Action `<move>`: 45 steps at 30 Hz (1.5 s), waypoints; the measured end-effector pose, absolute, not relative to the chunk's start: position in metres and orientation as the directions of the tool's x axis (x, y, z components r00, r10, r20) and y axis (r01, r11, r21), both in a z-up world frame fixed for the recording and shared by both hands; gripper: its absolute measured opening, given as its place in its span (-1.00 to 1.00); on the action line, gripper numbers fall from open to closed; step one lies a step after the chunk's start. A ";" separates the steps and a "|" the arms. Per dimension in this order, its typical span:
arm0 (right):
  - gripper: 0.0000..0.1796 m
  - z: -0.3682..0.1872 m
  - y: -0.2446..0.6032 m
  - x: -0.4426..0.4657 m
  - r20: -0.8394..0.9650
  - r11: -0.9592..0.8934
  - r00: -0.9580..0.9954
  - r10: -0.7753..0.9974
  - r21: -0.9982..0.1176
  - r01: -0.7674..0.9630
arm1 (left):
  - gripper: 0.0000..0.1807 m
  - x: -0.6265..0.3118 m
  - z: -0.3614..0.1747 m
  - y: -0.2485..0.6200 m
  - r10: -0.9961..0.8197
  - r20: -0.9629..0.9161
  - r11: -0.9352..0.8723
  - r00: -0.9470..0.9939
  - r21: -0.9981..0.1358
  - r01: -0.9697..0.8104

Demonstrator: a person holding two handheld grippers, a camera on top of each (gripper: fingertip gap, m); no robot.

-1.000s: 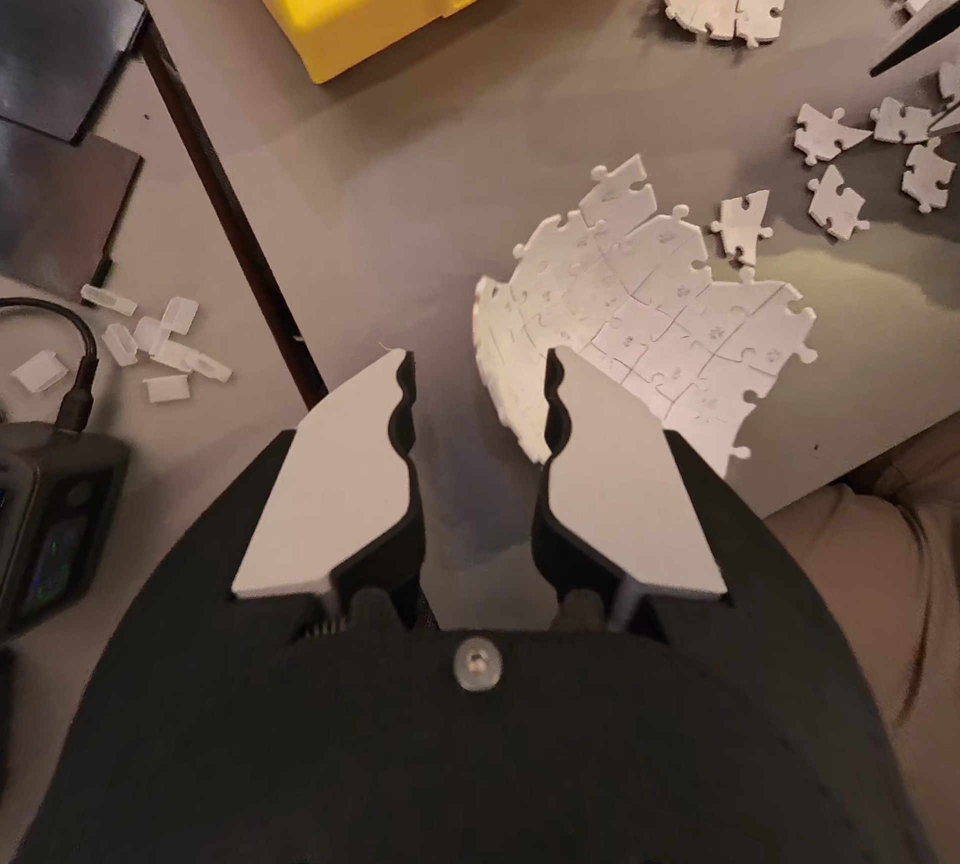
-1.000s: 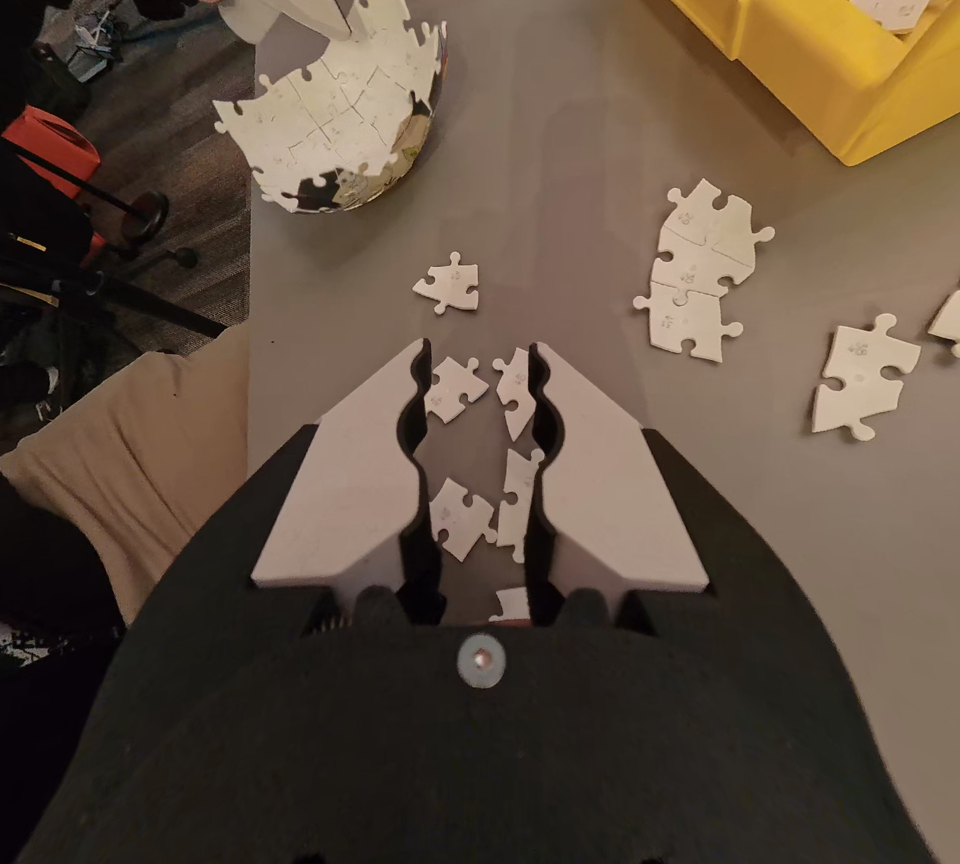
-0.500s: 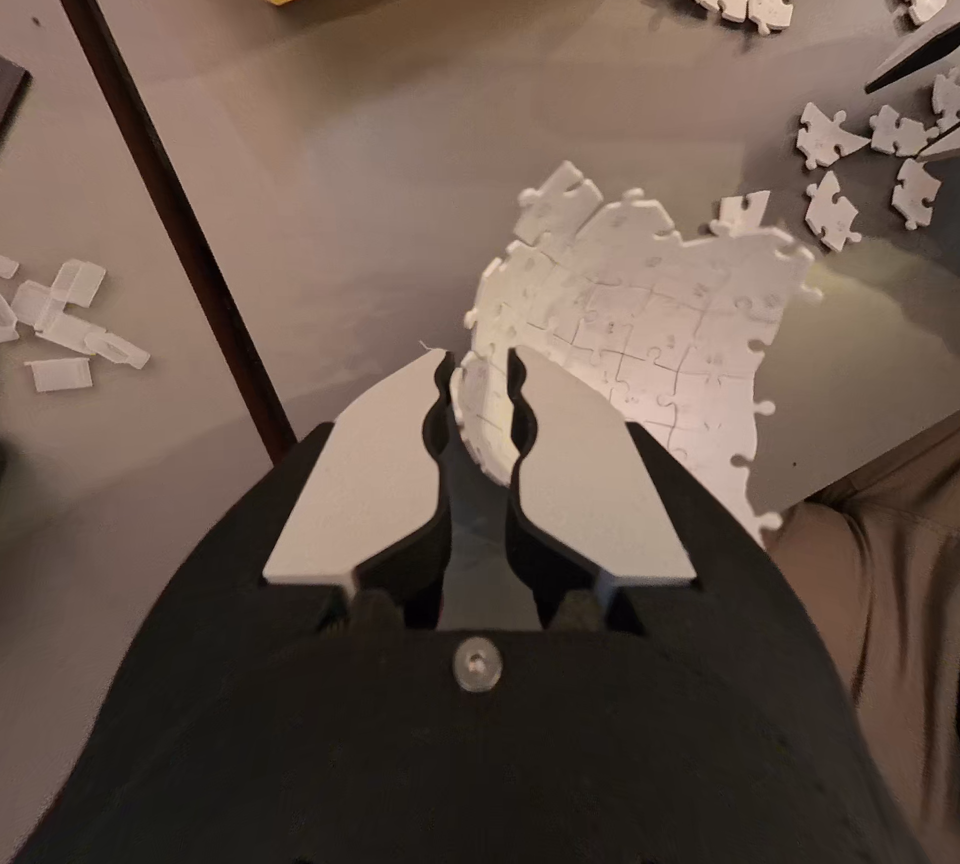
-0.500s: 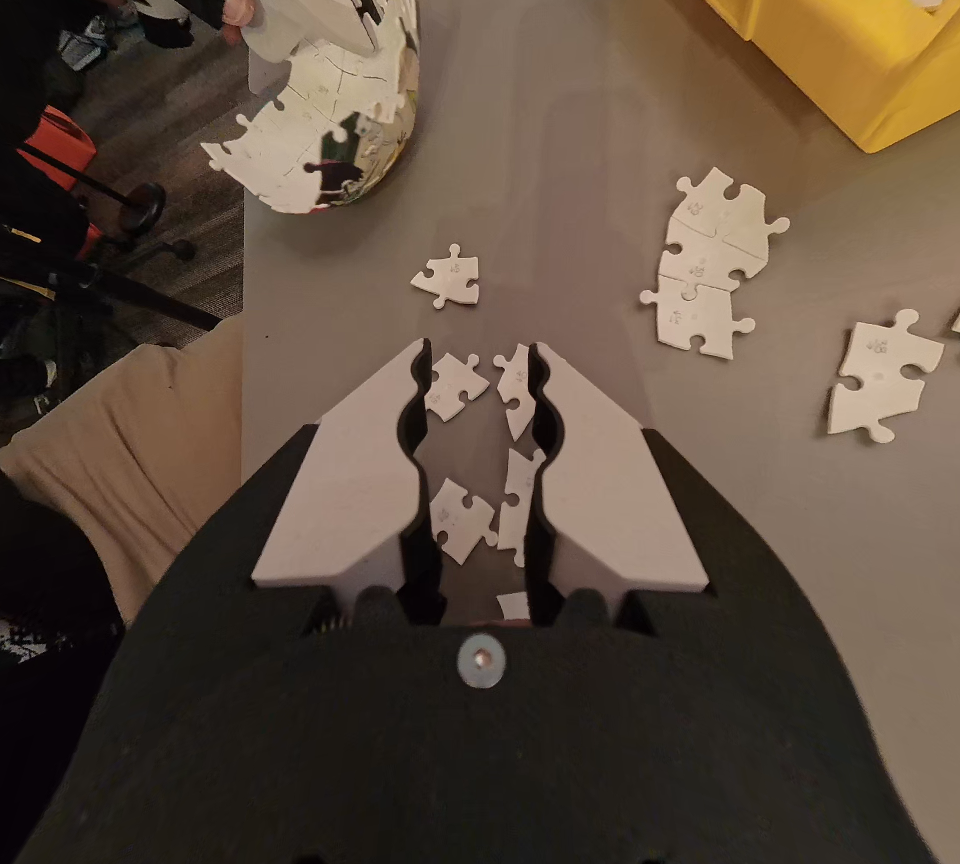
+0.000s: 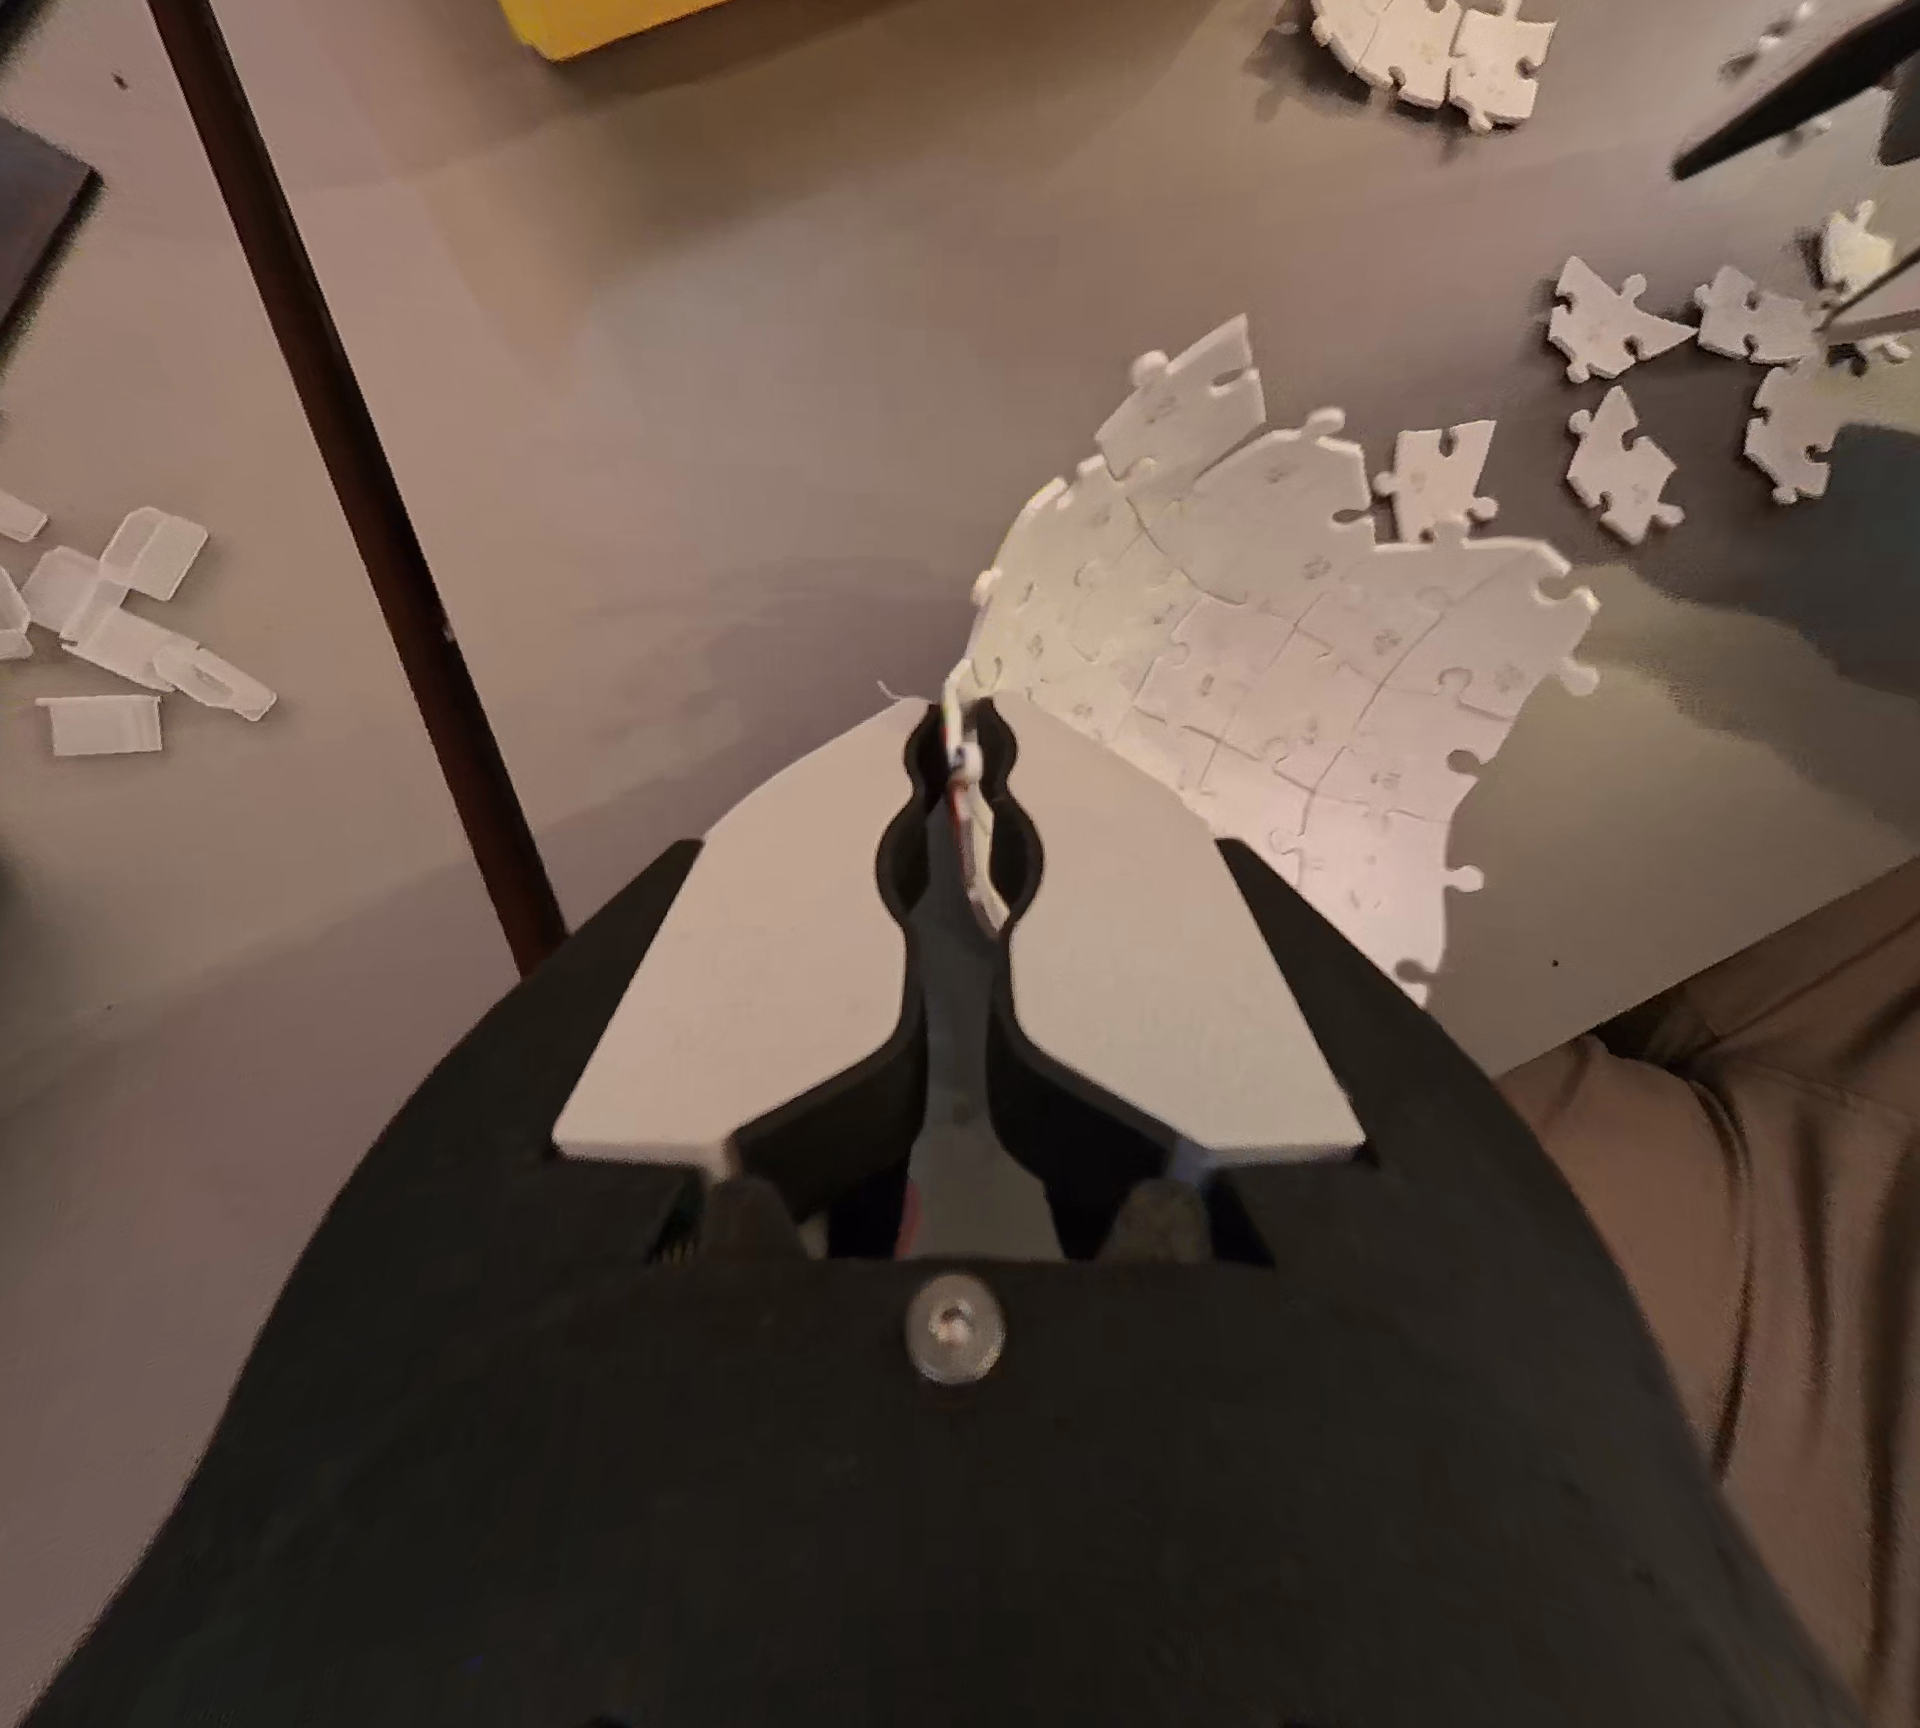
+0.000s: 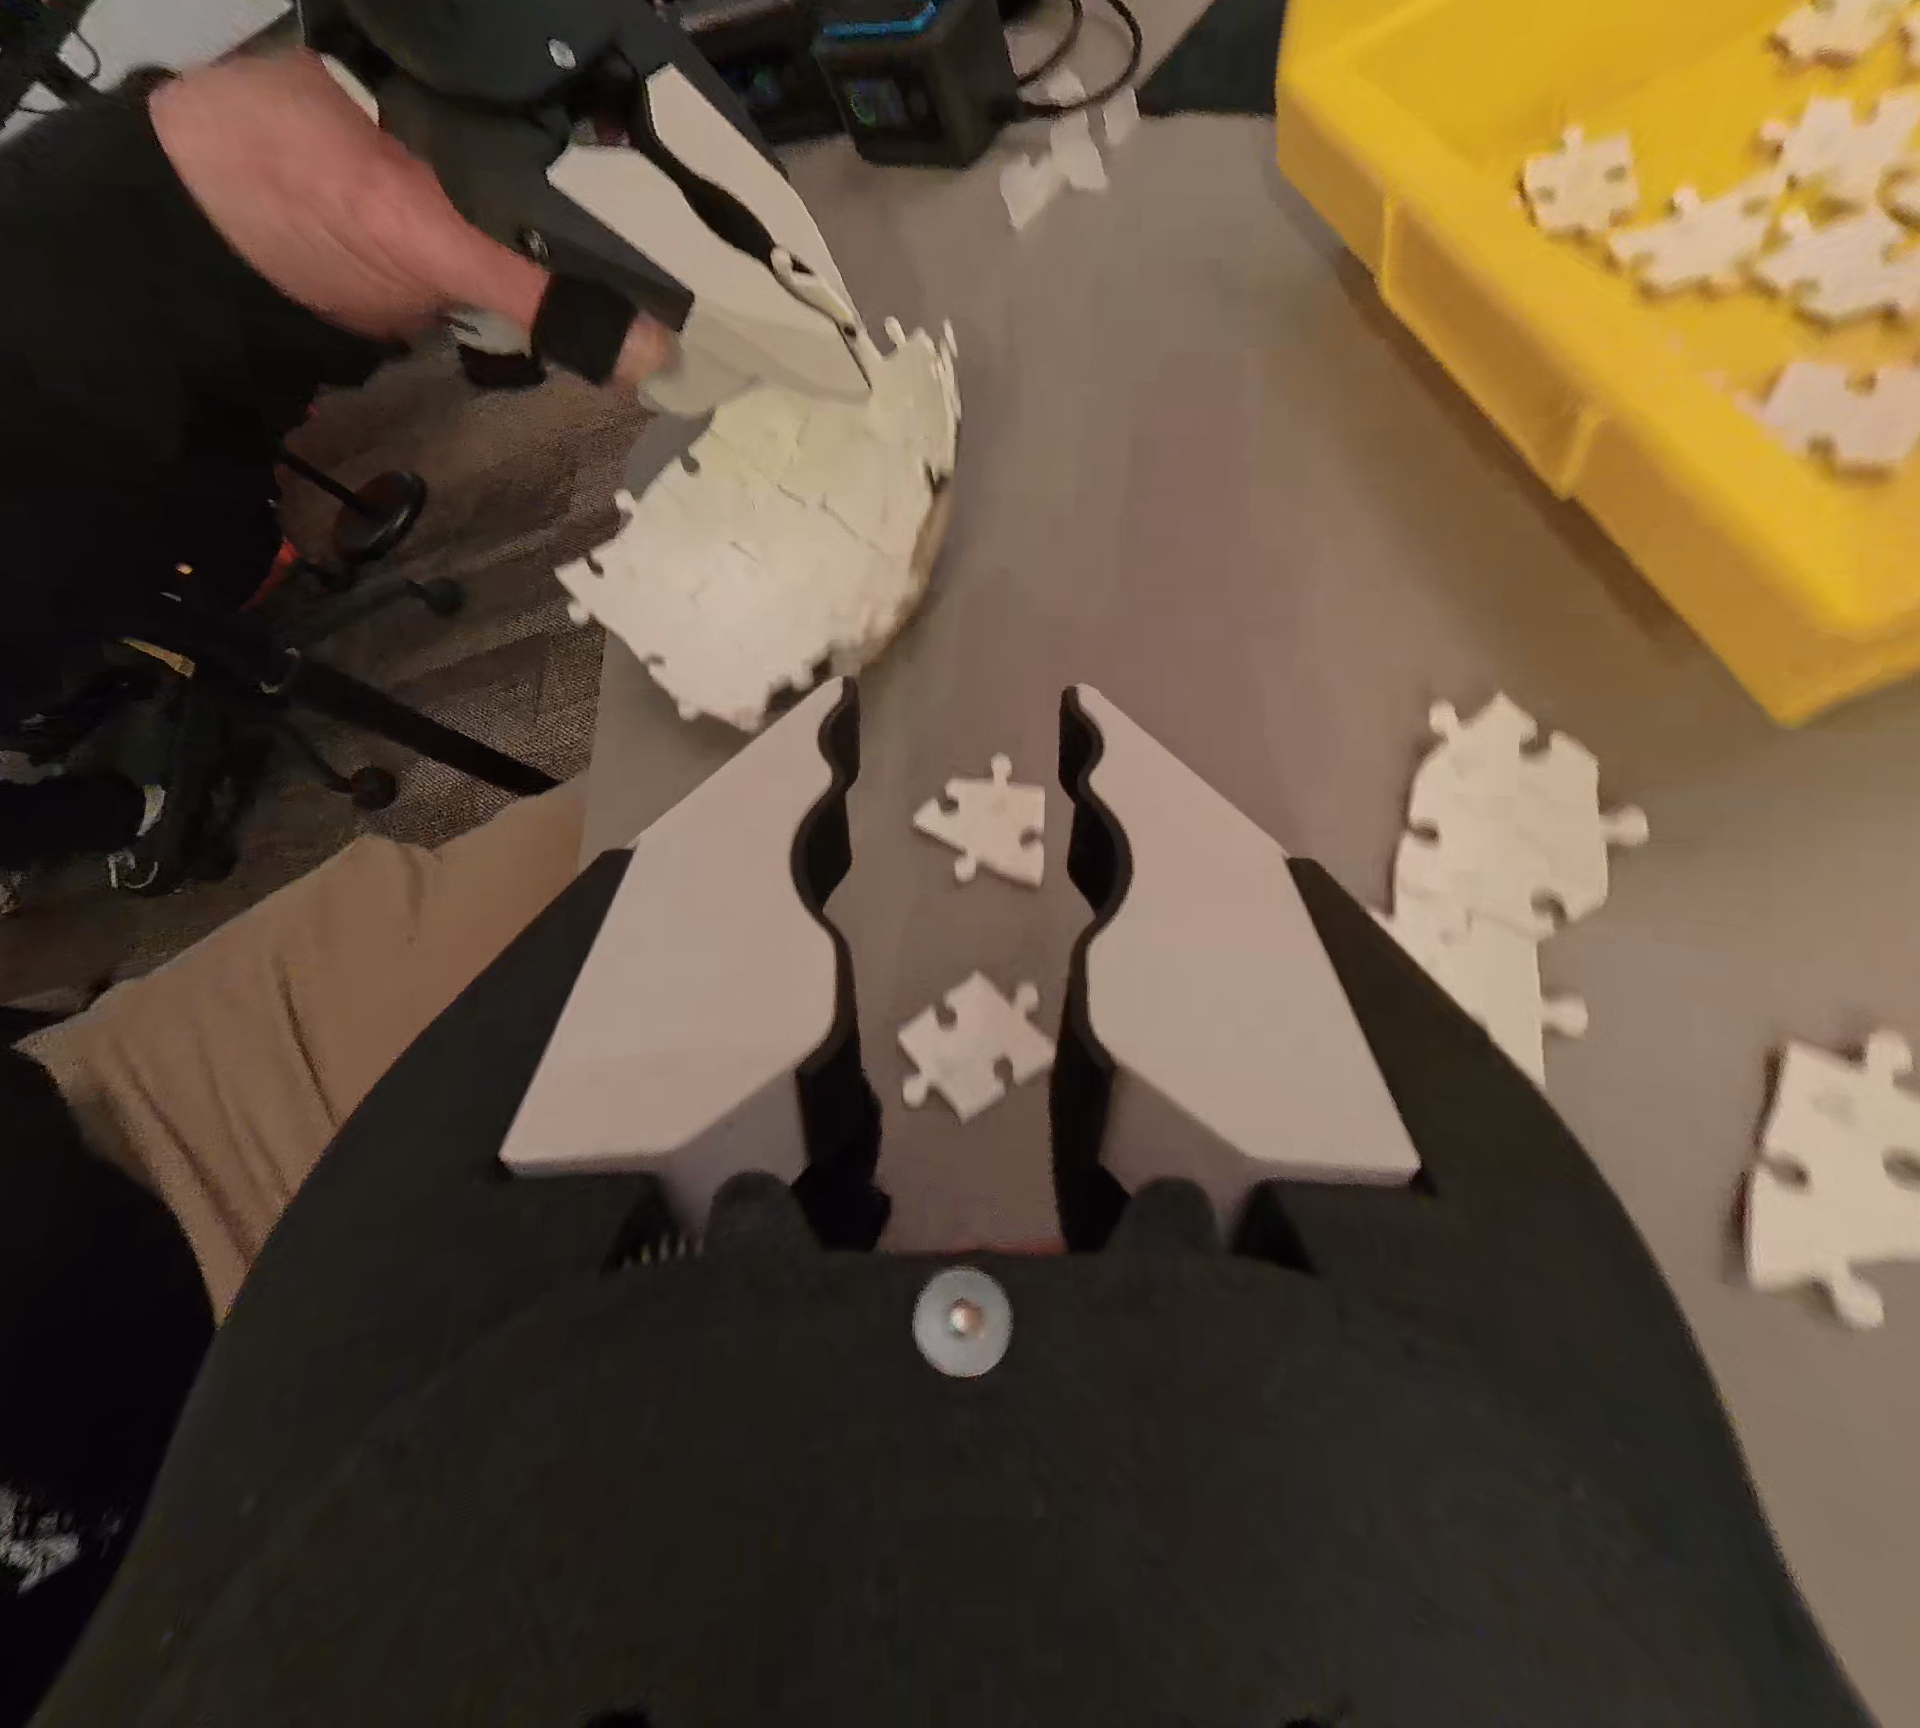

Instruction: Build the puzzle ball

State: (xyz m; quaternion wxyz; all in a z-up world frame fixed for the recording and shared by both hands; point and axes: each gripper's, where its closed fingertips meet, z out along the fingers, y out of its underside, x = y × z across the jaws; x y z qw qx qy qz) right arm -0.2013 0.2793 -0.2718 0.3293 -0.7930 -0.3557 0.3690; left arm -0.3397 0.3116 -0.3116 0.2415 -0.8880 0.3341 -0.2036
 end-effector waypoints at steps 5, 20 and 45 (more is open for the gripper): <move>-0.60 -0.259 0.300 -0.241 -0.296 -0.470 0.433 0.851 -0.797 0.379 | -0.96 -0.333 -0.303 0.308 -0.697 0.155 -0.632 0.700 -0.595 -0.497; -0.92 -0.286 0.306 -0.279 -0.219 -0.431 0.411 0.885 -0.721 0.543 | -0.96 -0.318 -0.300 0.297 -0.708 0.141 -0.603 0.692 -0.630 -0.489; -0.90 -0.293 0.305 -0.285 -0.266 -0.469 0.427 0.864 -0.731 0.495 | -0.96 -0.321 -0.299 0.299 -0.700 0.145 -0.607 0.699 -0.637 -0.475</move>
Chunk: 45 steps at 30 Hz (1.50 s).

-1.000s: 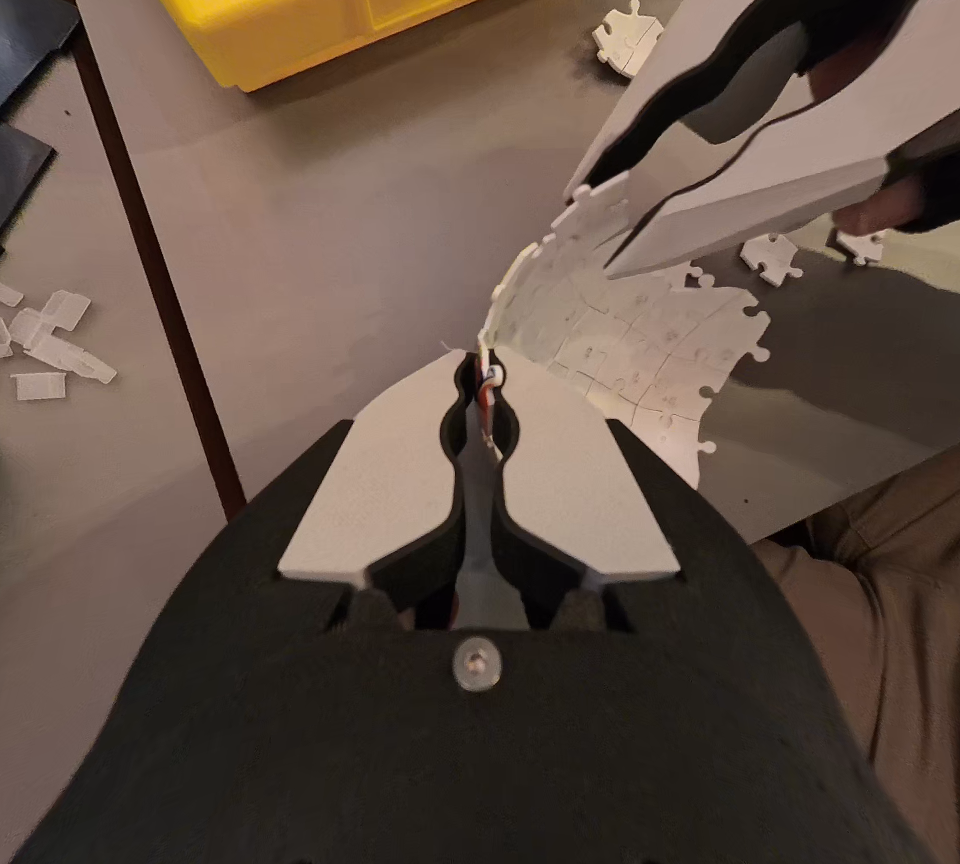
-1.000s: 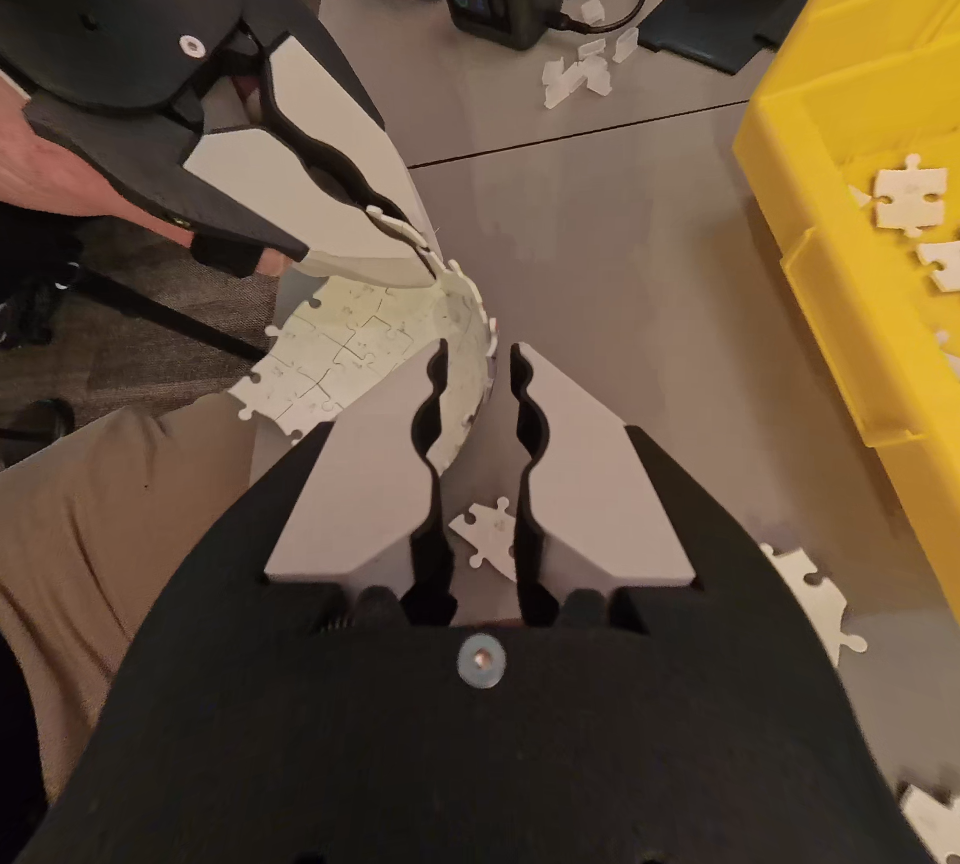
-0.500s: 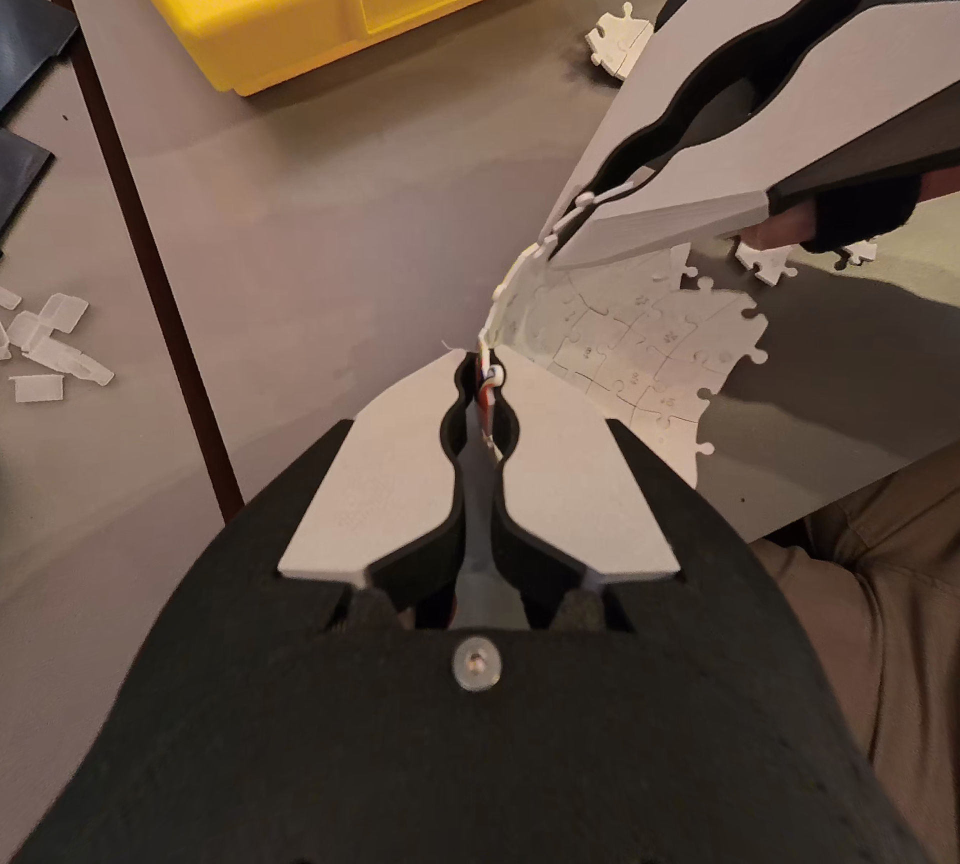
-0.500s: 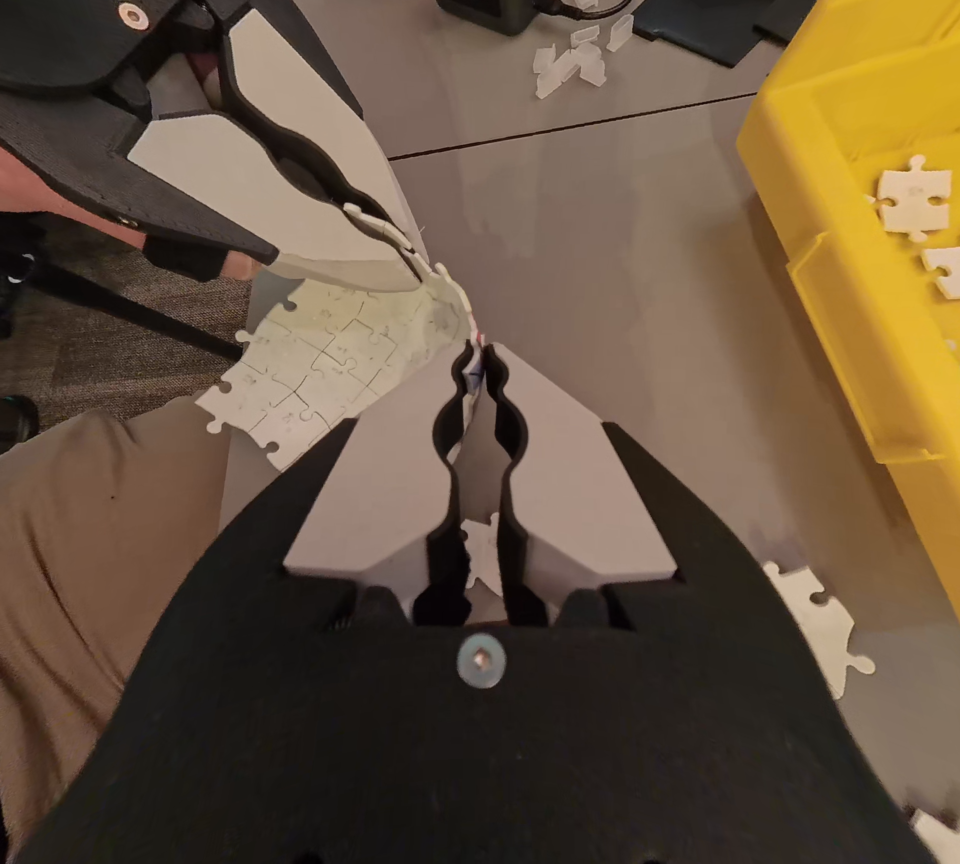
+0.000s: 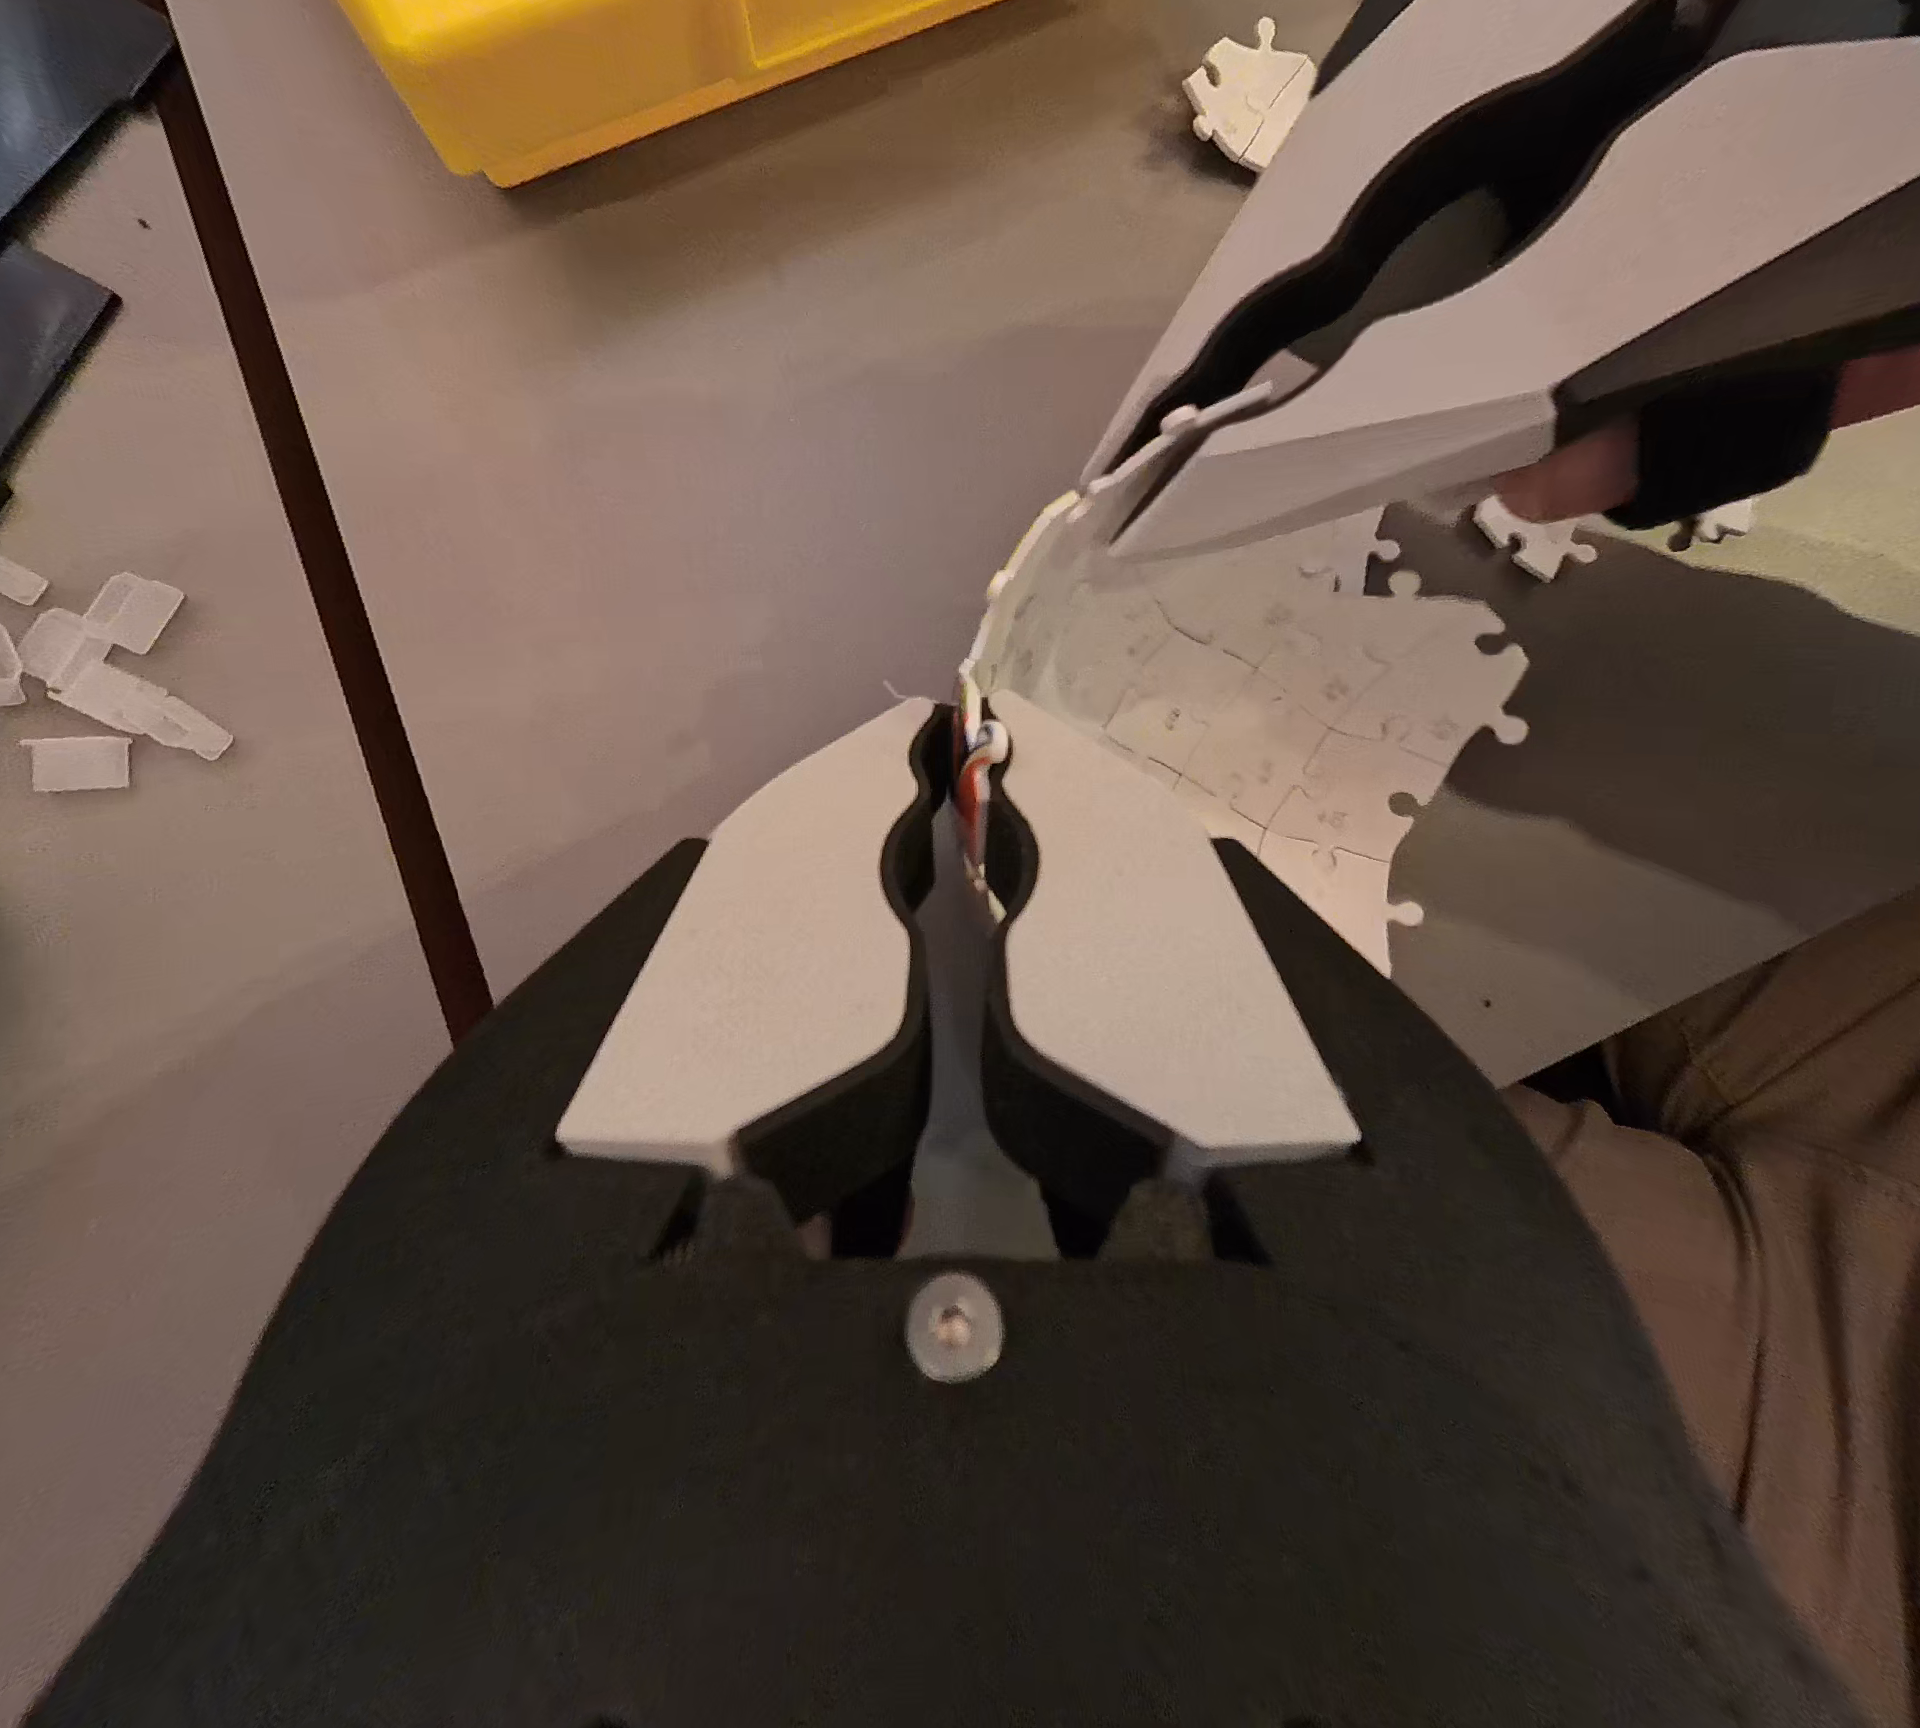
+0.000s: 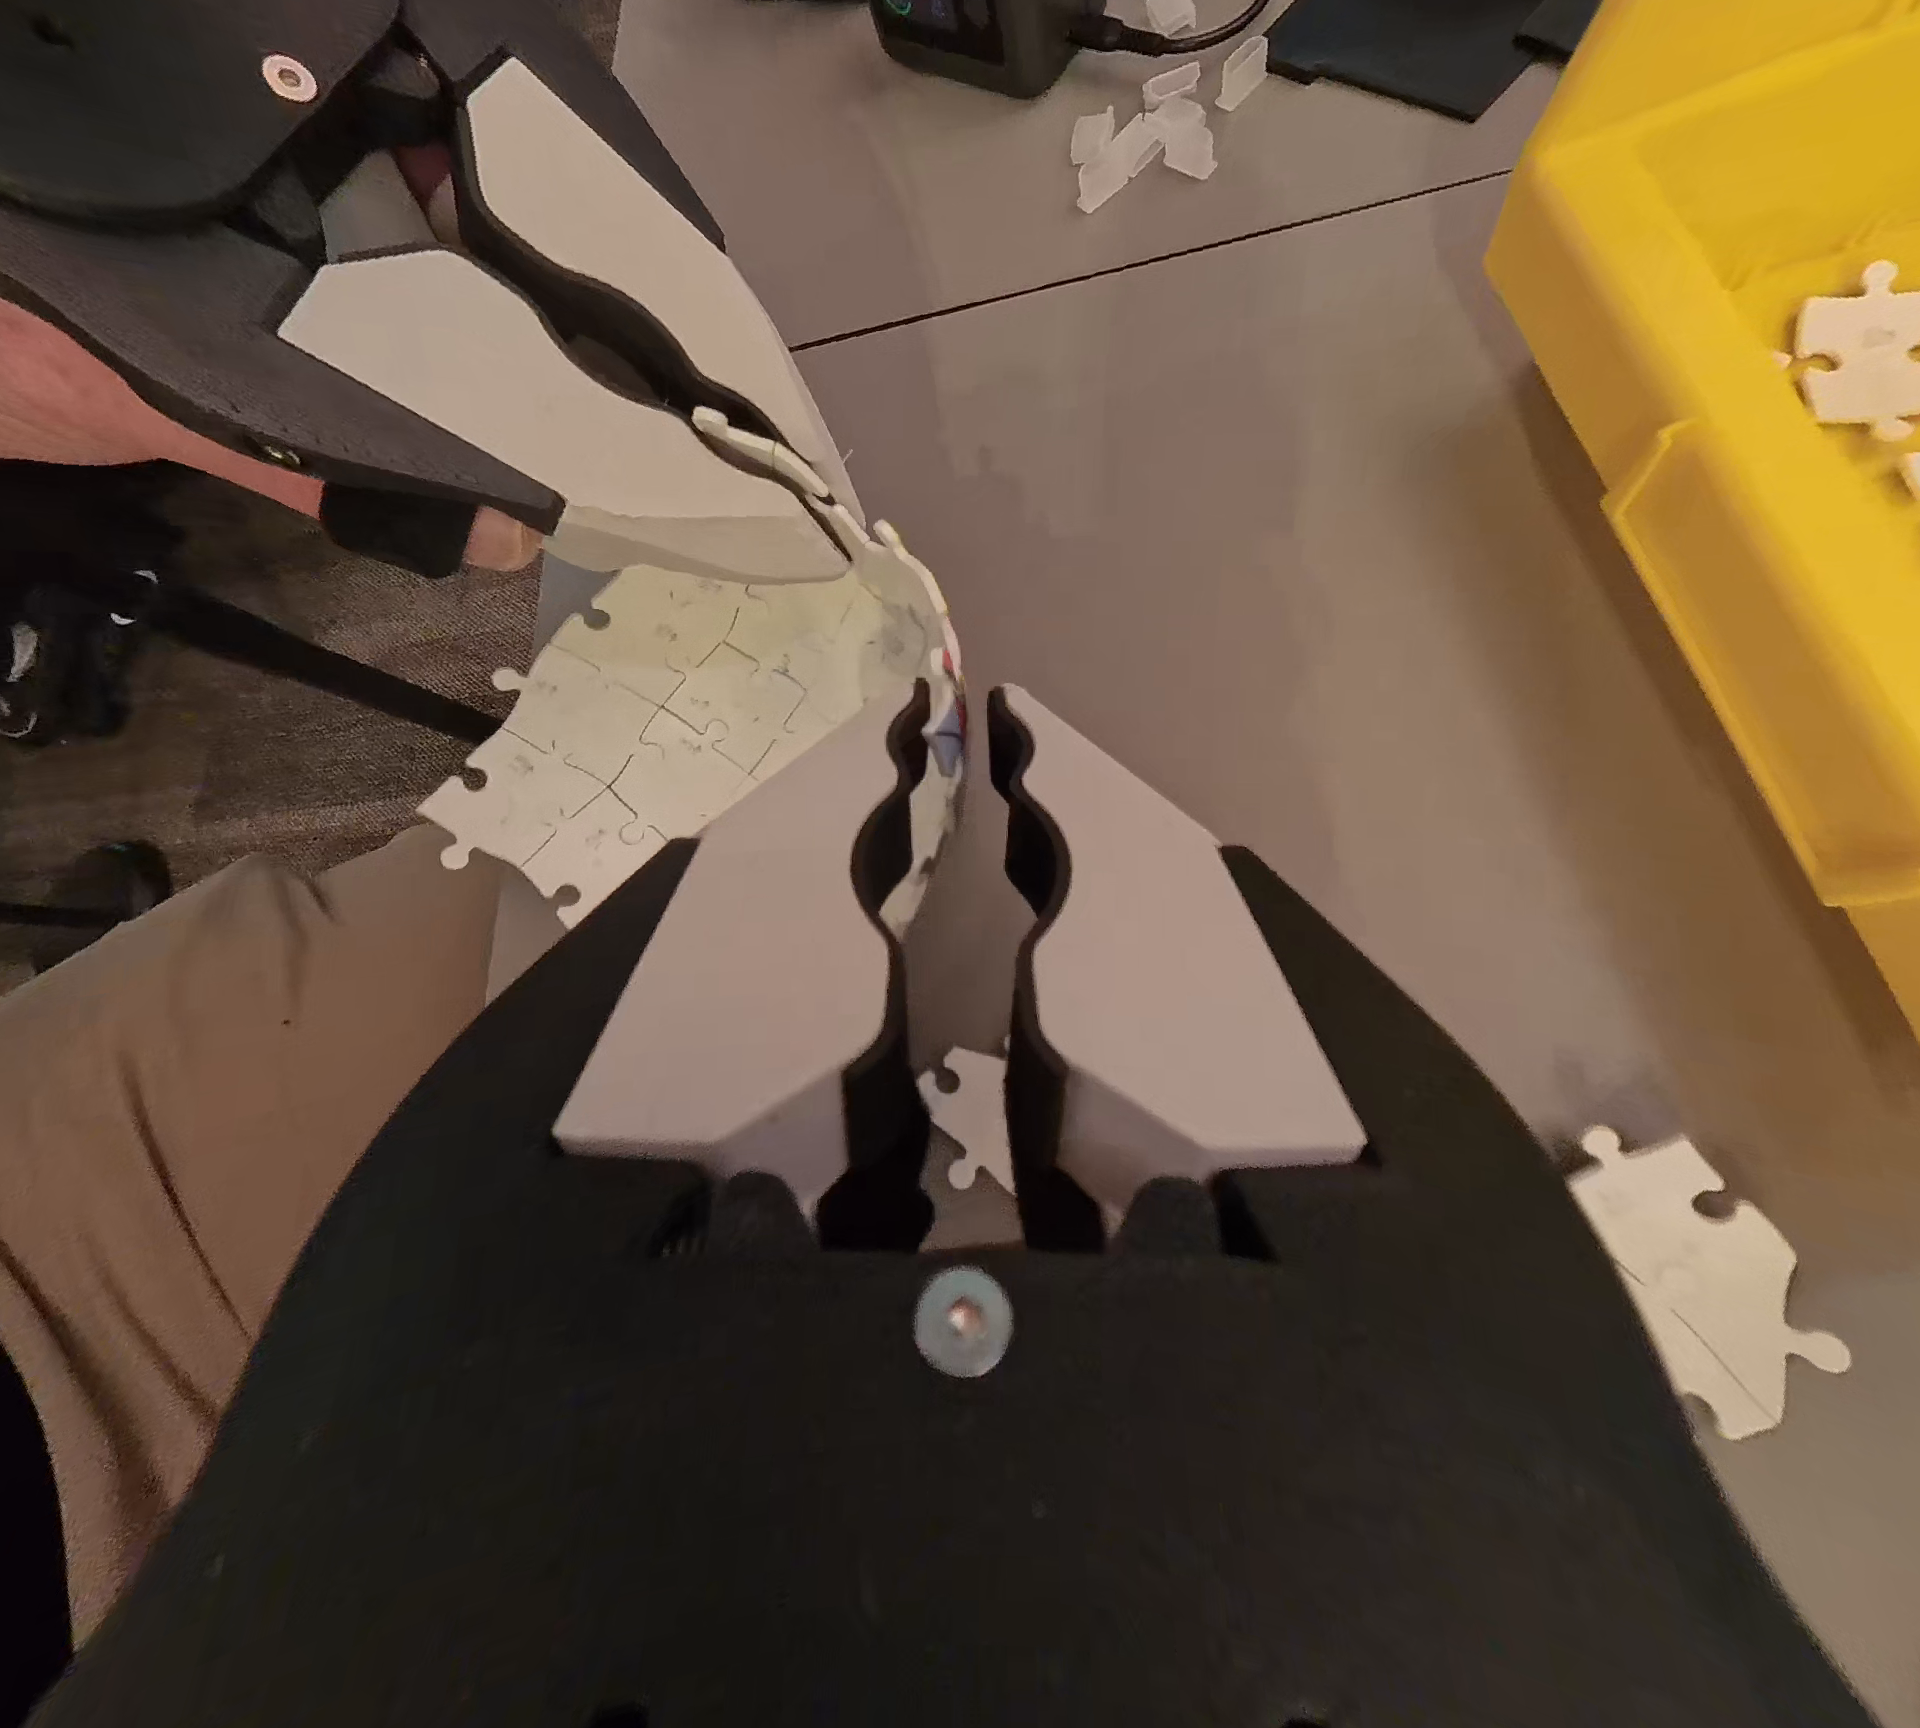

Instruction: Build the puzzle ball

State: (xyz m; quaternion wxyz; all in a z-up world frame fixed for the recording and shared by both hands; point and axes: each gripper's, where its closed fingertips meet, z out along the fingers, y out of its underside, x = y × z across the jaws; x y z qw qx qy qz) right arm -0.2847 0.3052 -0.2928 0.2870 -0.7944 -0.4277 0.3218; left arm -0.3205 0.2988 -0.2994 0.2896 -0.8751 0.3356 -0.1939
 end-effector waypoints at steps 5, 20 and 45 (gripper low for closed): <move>-0.79 -0.296 0.299 -0.274 -0.293 -0.498 0.428 0.855 -0.697 0.517 | -0.96 -0.321 -0.299 0.299 -0.696 0.146 -0.610 0.703 -0.636 -0.472; -1.00 -0.307 0.296 -0.272 -0.283 -0.525 0.470 0.836 -0.659 0.538 | -0.96 -0.319 -0.299 0.297 -0.696 0.140 -0.611 0.704 -0.632 -0.477; -0.76 -0.298 0.284 -0.234 -0.381 -0.612 0.506 0.774 -0.656 0.442 | -0.96 -0.323 -0.286 0.305 -0.663 0.074 -0.559 0.745 -0.711 -0.426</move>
